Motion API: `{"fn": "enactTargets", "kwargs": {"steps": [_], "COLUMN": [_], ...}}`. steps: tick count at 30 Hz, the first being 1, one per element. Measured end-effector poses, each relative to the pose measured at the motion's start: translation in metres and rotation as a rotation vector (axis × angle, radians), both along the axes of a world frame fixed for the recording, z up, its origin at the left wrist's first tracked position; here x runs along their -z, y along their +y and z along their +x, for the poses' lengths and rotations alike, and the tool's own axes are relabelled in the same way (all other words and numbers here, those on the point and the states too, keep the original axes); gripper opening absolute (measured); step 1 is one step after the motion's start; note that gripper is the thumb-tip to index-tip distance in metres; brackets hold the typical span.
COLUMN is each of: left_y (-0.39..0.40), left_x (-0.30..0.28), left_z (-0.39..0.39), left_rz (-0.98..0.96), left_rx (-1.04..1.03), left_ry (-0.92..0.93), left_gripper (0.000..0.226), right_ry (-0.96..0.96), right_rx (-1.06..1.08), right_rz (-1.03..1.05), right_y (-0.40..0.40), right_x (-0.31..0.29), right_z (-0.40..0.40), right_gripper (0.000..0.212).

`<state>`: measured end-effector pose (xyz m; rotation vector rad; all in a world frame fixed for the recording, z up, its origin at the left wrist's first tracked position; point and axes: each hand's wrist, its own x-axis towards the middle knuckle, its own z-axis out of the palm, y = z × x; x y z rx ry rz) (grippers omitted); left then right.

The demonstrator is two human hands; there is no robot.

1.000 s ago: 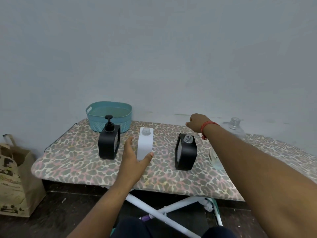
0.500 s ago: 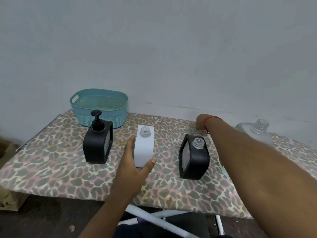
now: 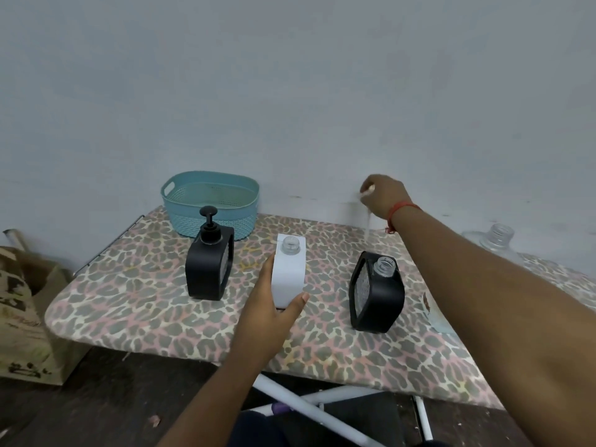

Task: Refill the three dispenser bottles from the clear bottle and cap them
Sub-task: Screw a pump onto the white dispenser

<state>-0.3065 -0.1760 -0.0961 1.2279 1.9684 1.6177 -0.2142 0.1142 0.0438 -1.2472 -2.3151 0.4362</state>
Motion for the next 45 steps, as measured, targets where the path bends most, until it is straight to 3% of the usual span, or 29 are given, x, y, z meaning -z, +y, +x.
{"fn": "enactTargets", "kwargs": {"steps": [5,8,18,24,33,40,45], "left_y": [-0.004,-0.008,-0.011,-0.012,-0.011,-0.010,-0.010], "left_x": [-0.008,-0.012,-0.015,-0.015,-0.014,-0.013,-0.012], "left_z": [0.003,0.005,0.007,0.005,0.007,0.006,0.005], "left_rz": [-0.003,-0.017,-0.035,-0.032,-0.064,-0.064,-0.073], "left_rx": [0.009,0.008,0.009,-0.008,-0.002,0.007,0.011], "left_ry": [0.018,0.022,0.037,0.040,0.027,0.010,-0.007], "left_gripper": [0.076,0.077,0.074,0.077,0.085,0.085,0.085], "right_ry": [0.514,0.648,0.543,0.486,0.437,0.464,0.320], "right_rx": [-0.159,-0.236,-0.360,-0.497,-0.481,-0.433,-0.417], "right_rz": [-0.264,-0.291,0.091,0.206,0.134,-0.111,-0.184], "right_y": [-0.062,-0.098,-0.154,-0.163,-0.178,-0.183,-0.179], "right_x": [-0.040,-0.046,-0.028,-0.006,0.032,0.037,0.029], "right_z": [-0.010,-0.013,-0.012,-0.010,-0.014,-0.018,-0.018], "right_gripper": [0.016,0.015,0.021,0.022,0.033,0.055,0.042]}}
